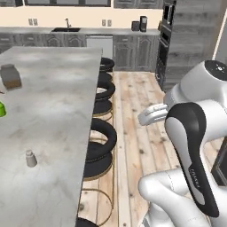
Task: Move the shaker and syrup bottle from the cabinet to the dining counter.
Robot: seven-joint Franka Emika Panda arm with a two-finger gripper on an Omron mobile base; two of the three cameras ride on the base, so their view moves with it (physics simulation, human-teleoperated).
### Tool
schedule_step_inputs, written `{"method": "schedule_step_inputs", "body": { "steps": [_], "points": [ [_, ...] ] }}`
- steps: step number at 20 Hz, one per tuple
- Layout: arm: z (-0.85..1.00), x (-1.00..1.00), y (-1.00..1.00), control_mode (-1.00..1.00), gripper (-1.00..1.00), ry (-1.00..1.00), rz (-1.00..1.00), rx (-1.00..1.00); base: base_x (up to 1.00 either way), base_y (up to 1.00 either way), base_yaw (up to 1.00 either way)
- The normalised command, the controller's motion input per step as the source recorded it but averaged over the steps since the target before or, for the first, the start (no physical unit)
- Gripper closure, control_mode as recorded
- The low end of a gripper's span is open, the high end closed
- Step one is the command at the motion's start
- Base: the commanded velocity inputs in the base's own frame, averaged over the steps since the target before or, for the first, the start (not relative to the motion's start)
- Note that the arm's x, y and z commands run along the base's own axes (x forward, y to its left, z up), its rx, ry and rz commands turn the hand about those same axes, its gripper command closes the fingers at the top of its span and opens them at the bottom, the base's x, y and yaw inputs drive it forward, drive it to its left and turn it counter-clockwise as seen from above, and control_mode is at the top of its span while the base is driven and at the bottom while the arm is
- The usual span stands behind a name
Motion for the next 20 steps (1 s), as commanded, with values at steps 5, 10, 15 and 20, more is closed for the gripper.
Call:
{"method": "schedule_step_inputs", "body": {
  "steps": [5,10,15,20],
  "points": [
    [0.0,0.0,0.0,1.0,-1.0,0.0,0.0,0.0,-0.18,0.0,-0.54],
    [0.0,0.0,0.0,1.0,-1.0,0.0,0.0,0.0,-0.17,0.0,-0.54],
    [0.0,0.0,0.0,1.0,-1.0,0.0,0.0,0.0,-0.27,0.0,-0.53],
    [0.0,0.0,0.0,1.0,-1.0,0.0,0.0,0.0,-0.38,-0.04,-0.5]
  ]
}}
